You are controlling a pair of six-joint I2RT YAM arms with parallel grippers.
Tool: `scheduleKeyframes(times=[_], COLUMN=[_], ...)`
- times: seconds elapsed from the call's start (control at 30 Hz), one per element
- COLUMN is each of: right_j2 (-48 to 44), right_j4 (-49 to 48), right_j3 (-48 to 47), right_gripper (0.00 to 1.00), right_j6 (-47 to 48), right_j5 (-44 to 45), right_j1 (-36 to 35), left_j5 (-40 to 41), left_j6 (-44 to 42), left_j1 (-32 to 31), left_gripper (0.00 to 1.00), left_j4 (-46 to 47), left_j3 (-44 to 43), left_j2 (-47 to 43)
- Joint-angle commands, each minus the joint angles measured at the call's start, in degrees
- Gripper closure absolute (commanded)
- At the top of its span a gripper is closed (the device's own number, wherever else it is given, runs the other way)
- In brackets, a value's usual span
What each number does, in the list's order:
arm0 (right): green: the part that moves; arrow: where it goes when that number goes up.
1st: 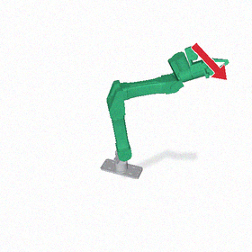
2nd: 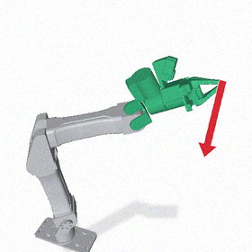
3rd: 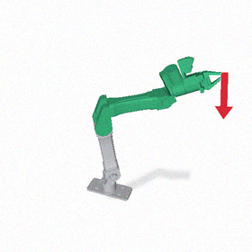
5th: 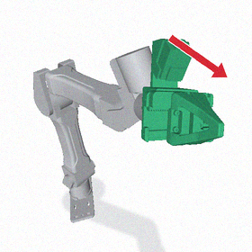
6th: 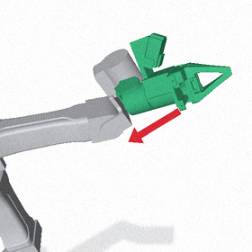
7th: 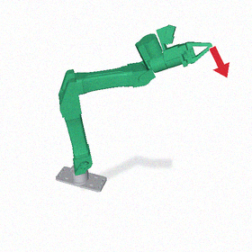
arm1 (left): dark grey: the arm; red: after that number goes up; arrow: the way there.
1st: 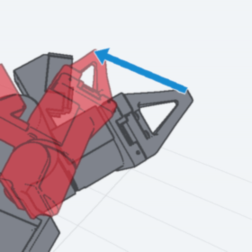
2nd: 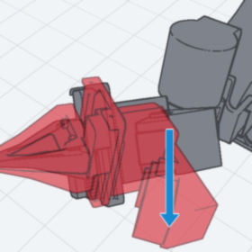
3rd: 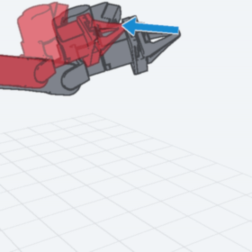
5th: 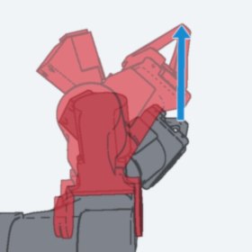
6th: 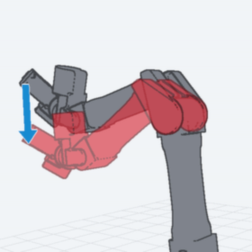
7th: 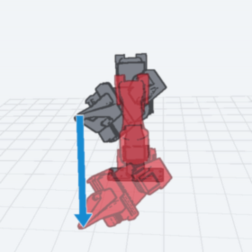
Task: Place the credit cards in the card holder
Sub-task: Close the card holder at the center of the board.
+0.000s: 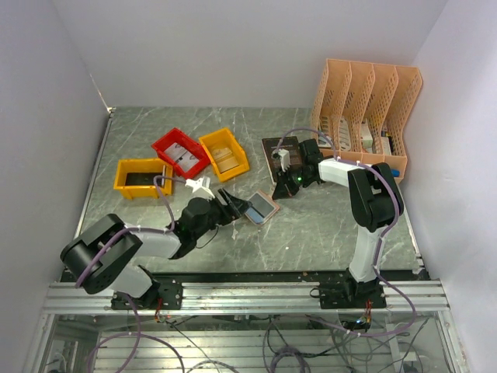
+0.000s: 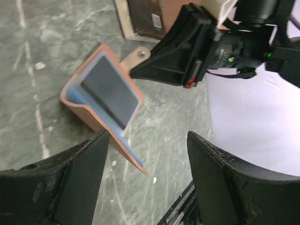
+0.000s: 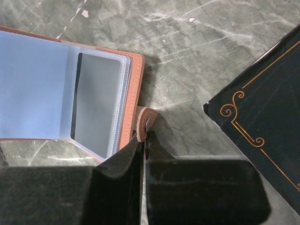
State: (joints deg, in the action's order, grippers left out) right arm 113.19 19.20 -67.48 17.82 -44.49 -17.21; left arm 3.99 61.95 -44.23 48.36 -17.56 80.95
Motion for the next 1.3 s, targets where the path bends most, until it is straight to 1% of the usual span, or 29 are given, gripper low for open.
scheduleKeyframes(times=[0.0,0.13,0.23,0.43,0.5,0.57,0.73,0.93,1.07,1.2,1.27], right_j2=[0.5,0.0,-0.4,-0.7,-0.7,-0.6,-1.1,-1.8,-2.9,-3.7,-4.4], right_j4=[0.7,0.3,0.0,0.4,0.5,0.9,0.8,0.6,-0.5,-0.9,-1.0], right_j3=[-0.1,0.1,0.3,0.3,0.3,0.2,0.2,-0.1,0.3,0.6,0.8], right_gripper=[1.0,1.0,1.0,1.0,1.0,1.0,1.0,1.0,1.0,1.0,0.99], right_j6=[-1.1,-1.5,-1.7,-0.8,-0.4,0.0,1.0,2.1,2.3,3.5,4.5], right_j5=[-3.6,-5.4,-6.7,-8.4,-8.4,-8.4,-7.7,-6.6,-5.2,-4.2,-3.7], right_j1=[0.0,0.0,0.2,0.9,0.9,0.9,0.9,0.9,0.7,-0.1,-1.1], left_j5=[-3.0,-4.1,-4.8,-4.0,-3.6,-3.5,-1.9,-0.1,-0.7,-2.3,-2.8], left_j6=[-2.4,-3.2,-4.0,-3.2,-2.9,-2.6,-4.7,-8.3,-8.7,-8.4,-8.3], left_j1=[-0.6,-0.6,-0.6,-0.5,-0.2,0.5,1.2,1.6,2.2,2.9,3.1], left_gripper=[0.22,0.22,0.22,0.23,0.29,0.39,0.57,0.76,0.84,0.91,0.93], left_j4=[6.7,8.6,6.3,3.2,2.8,0.9,-7.8,-18.4,-21.5,-20.7,-20.9], left_j3=[-3.5,-7.1,-10.7,-14.3,-15.2,-16.6,-19.8,-23.2,-24.2,-23.1,-22.9], left_j2=[4.4,9.0,11.8,17.3,18.6,19.5,19.3,19.7,21.6,22.6,22.8])
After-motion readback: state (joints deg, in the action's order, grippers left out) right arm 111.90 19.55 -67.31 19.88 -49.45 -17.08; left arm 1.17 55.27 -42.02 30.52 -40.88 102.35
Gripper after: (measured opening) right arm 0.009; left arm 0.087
